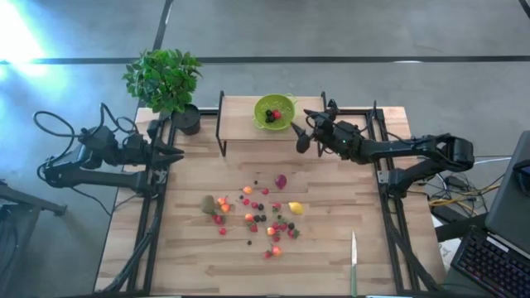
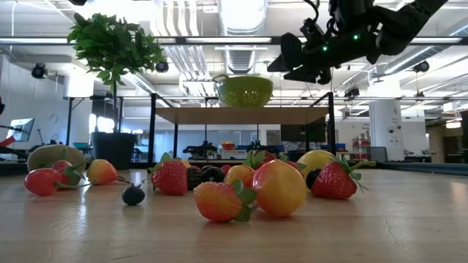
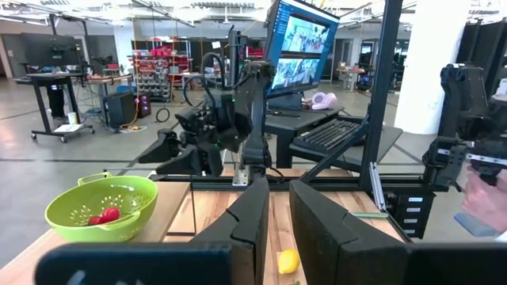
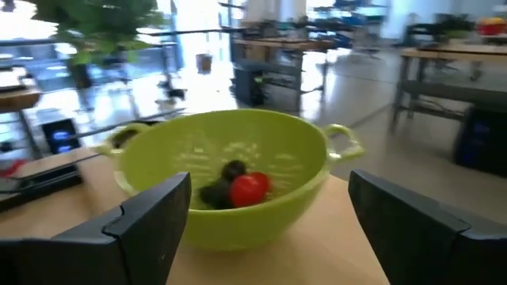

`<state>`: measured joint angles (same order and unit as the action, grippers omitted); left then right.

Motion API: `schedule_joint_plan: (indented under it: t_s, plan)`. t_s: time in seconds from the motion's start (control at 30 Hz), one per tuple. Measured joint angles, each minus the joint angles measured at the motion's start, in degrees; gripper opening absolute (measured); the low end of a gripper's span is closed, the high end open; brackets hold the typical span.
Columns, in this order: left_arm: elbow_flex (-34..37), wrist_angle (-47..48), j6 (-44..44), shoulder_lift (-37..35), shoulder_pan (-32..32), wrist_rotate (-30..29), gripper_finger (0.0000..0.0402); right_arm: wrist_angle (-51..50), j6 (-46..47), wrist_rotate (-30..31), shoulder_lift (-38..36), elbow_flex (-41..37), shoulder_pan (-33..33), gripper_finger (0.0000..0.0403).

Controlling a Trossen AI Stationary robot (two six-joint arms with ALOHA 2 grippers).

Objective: Pick & Place Fruit
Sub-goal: Put the red pomegranate into the green strainer bowl on the shelf

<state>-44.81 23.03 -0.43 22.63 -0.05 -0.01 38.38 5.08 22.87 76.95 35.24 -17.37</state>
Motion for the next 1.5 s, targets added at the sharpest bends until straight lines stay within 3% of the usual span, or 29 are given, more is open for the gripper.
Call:
schedule_joint_plan:
  t_s: [0.23,0.9,1.5]
  plan:
    - [0.0,0.0,0.0,0.0,0.0,0.0,0.0062,5.0,-4.2,-17.1,1.3,0.7,1.2,0.0311]
    - [0.0,0.0,0.0,0.0,0.0,0.0,0.0062,3.4,-3.8,-18.9,16.0,14.4,8.2,0.0267]
    - [0.0,0.0,0.0,0.0,0.0,0.0,0.0062,0.9,-3.7,-18.4,9.5,12.5,10.0,0.0225]
